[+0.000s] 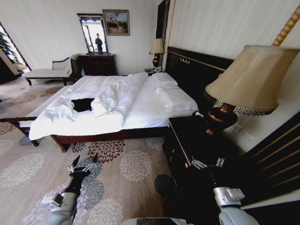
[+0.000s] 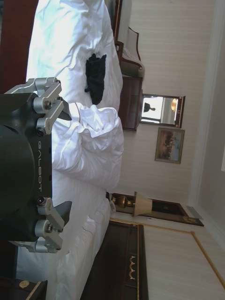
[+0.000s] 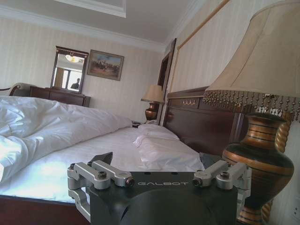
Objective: Fold the clothes on the bed.
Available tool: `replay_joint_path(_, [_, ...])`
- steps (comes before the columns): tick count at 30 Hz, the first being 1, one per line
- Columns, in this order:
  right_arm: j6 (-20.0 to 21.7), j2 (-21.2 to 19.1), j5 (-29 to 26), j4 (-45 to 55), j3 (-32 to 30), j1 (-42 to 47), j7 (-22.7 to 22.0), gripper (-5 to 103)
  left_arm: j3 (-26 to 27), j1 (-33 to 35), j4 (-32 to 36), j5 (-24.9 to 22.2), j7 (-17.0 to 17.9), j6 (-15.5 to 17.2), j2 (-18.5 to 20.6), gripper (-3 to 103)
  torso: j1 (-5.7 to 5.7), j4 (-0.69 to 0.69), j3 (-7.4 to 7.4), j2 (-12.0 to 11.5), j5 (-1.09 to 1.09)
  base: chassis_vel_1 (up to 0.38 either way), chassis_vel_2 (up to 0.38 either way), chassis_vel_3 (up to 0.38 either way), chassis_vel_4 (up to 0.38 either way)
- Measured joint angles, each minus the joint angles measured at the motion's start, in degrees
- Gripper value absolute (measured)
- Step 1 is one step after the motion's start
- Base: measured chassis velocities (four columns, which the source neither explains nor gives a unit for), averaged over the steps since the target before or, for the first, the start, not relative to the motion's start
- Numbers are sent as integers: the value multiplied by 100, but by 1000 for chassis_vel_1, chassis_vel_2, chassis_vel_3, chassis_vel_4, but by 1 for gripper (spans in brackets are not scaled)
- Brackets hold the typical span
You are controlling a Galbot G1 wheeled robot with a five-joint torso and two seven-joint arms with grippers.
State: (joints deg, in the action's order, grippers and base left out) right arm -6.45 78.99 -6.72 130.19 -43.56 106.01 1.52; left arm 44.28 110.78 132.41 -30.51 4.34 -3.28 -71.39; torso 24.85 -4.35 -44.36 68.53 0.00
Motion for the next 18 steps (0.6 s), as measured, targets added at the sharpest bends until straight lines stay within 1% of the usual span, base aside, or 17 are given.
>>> replay_joint_path(6, [-32,6,45,-8,9,27,13,100,-21,61,-42,-3,0,-38,-86,98,6,1,-3,-4,0,0,0,0,0])
replay_joint_path(18, [-20,27,73,-30,72,38,98,100,-2,29,-58,-33,-1,-39,-79,98,3,-1,-2,-3,-1,0,0,0,0])
